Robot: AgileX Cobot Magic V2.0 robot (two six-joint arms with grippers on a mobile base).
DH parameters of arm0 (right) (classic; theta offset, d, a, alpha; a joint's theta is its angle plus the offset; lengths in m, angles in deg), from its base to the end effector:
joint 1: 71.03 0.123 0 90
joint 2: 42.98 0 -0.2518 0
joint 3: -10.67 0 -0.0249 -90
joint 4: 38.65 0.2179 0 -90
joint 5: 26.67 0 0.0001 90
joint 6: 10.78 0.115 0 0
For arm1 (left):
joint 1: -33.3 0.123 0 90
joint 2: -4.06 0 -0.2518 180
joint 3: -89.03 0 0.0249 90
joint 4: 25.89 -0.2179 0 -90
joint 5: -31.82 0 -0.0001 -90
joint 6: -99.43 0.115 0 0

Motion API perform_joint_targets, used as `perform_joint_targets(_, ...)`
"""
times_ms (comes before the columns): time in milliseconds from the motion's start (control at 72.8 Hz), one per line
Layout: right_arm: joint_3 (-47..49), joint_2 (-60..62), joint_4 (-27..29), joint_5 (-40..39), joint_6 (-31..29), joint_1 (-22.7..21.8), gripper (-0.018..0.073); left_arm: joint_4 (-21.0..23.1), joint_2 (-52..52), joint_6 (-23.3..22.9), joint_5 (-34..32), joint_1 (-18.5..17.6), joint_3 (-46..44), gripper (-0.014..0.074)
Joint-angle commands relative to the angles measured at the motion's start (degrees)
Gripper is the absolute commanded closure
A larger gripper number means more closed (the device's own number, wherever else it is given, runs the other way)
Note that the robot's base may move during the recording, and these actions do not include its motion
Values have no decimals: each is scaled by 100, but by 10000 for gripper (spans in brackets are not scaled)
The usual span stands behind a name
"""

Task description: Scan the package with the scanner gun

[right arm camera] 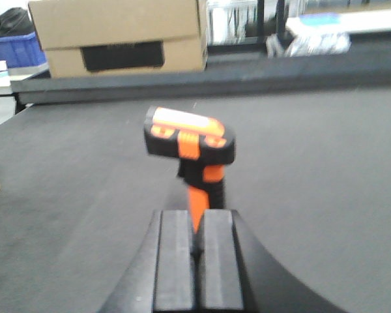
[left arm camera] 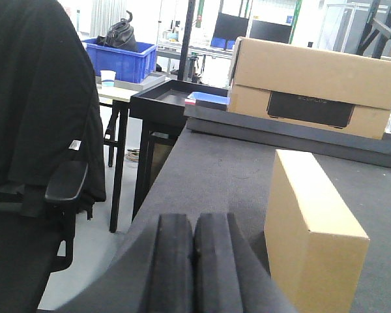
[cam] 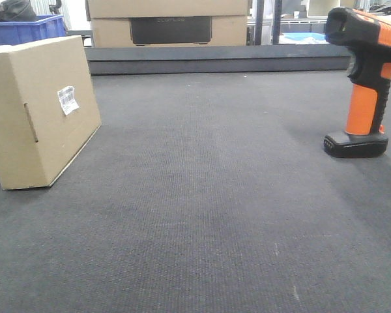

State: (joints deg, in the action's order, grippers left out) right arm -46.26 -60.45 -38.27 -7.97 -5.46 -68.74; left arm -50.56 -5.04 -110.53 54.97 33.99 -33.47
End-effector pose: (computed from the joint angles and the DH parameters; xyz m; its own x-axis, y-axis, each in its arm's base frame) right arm 0.0777 0.0034 0.2749 -0.0579 0.0967 -0.9936 -0.0365 0.9944 0.0989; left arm 0.0546 0.0196 0.2764 0.0591 -0.1206 -0.9909 -0.1699 0.9770 -0.1291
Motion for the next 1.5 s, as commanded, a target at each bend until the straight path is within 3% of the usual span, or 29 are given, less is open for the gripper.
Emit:
perform_joint_targets(0,-142,384,-175,-89,-531,12,721,-19,28,-10,-99,26,7,708)
perform_joint_targets(151,-765,865,-165,-197,-774,-2,721,-19,28,-10,-117,26,7,708)
perform_joint_targets(288,-1299,865,-124,-934,-774,-79,721,-19,28,-10,-105,26,7,708)
perform_joint_targets(508,-1924,865,491,-1871,-774,-564,721,-19,28,-10,-105,26,7,708)
perform_joint_targets(714,-1924,865,504,-1564,-774,-592,721,-19,28,-10,-105,26,7,708)
perform_joint_targets(1483,-1924,865,504,-1576,-774,-592,721,-19,28,-10,-105,26,7,708)
